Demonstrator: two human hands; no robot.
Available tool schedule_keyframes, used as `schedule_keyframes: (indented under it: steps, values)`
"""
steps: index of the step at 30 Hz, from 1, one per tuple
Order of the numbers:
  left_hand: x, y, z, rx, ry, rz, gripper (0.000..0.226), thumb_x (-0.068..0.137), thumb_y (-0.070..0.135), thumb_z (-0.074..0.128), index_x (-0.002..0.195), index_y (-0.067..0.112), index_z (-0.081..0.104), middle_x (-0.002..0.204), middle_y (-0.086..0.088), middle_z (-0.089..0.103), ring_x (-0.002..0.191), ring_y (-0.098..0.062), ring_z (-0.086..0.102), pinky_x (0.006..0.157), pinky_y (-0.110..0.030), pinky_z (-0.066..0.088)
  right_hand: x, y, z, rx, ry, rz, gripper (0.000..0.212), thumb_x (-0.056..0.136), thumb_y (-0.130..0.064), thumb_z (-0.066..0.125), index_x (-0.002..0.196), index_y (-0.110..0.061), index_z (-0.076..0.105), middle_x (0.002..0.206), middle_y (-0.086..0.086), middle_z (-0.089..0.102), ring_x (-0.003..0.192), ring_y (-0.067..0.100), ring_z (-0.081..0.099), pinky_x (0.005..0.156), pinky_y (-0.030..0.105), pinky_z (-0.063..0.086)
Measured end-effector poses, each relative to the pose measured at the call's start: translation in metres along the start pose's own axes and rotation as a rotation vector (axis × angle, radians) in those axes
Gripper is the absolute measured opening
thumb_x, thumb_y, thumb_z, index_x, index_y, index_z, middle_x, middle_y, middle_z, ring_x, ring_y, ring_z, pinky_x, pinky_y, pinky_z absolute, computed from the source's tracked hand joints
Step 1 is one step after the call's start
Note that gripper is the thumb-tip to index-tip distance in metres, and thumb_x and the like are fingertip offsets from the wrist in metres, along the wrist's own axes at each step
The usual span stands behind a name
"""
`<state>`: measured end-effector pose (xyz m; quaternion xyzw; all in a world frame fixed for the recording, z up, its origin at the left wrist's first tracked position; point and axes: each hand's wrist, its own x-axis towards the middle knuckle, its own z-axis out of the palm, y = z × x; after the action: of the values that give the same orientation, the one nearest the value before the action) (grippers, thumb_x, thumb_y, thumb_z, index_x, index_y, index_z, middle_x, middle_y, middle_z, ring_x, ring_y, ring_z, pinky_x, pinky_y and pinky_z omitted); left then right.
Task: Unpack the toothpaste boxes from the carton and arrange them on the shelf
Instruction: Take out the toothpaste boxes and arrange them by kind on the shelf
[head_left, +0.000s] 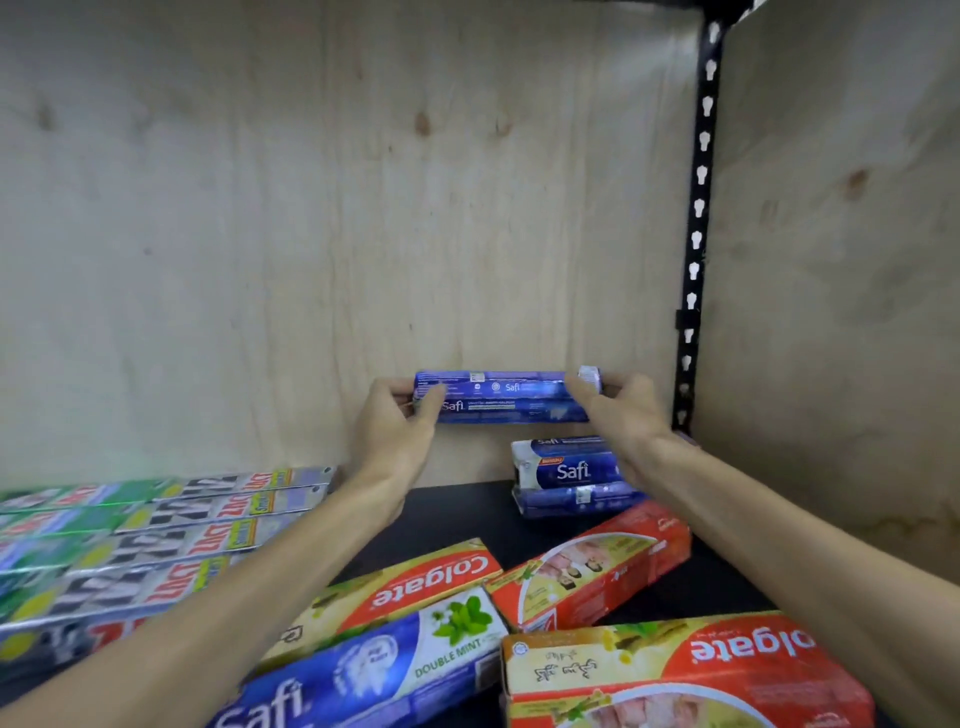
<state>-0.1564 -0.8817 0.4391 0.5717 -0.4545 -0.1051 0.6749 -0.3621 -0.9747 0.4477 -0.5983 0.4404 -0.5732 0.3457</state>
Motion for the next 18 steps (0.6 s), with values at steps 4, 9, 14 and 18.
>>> schedule_keyframes:
  steps: [4, 9, 14, 18]
  values:
    - [0.001, -0.001, -0.058, -0.07, 0.057, -0.038, 0.018, 0.09, 0.017, 0.072, 0.097, 0.004, 0.06, 0.096, -0.015, 0.071, 0.087, -0.021, 0.073, 0.079, -0.03, 0.062, -0.02, -0.01, 0.037, 0.054, -0.087, 0.073, 0.016, 0.083, -0.029, 0.079, 0.08, -0.018, 0.068, 0.089, 0.005, 0.074, 0.085, 0.023, 0.072, 0.081, 0.047, 0.06]
    - [0.001, -0.016, -0.148, 0.062, 0.045, -0.096, 0.019, 0.081, 0.01, 0.081, 0.082, 0.008, 0.063, 0.087, -0.022, 0.073, 0.081, -0.032, 0.074, 0.083, -0.042, 0.061, -0.055, -0.026, 0.084, -0.023, -0.216, 0.055, 0.04, 0.073, -0.036, 0.086, 0.102, -0.018, 0.065, 0.096, -0.004, 0.072, 0.091, 0.015, 0.068, 0.082, 0.031, 0.055]
    - [-0.021, -0.026, -0.218, 0.251, 0.02, -0.168, 0.036, 0.065, 0.012, 0.092, 0.089, 0.008, 0.065, 0.079, -0.008, 0.076, 0.077, -0.026, 0.073, 0.08, -0.04, 0.057, -0.091, -0.029, 0.119, -0.083, -0.342, 0.053, 0.053, 0.069, -0.026, 0.091, 0.111, -0.018, 0.06, 0.101, -0.002, 0.068, 0.089, 0.01, 0.063, 0.063, 0.017, 0.046]
    - [-0.025, -0.034, -0.243, 0.281, -0.159, -0.196, 0.075, 0.058, 0.01, 0.096, 0.122, 0.016, 0.056, 0.106, 0.001, 0.07, 0.083, -0.01, 0.071, 0.076, -0.03, 0.056, -0.11, -0.023, 0.129, -0.137, -0.434, 0.009, 0.069, 0.065, 0.0, 0.089, 0.123, -0.005, 0.051, 0.113, 0.01, 0.064, 0.088, 0.014, 0.063, 0.066, 0.015, 0.053]
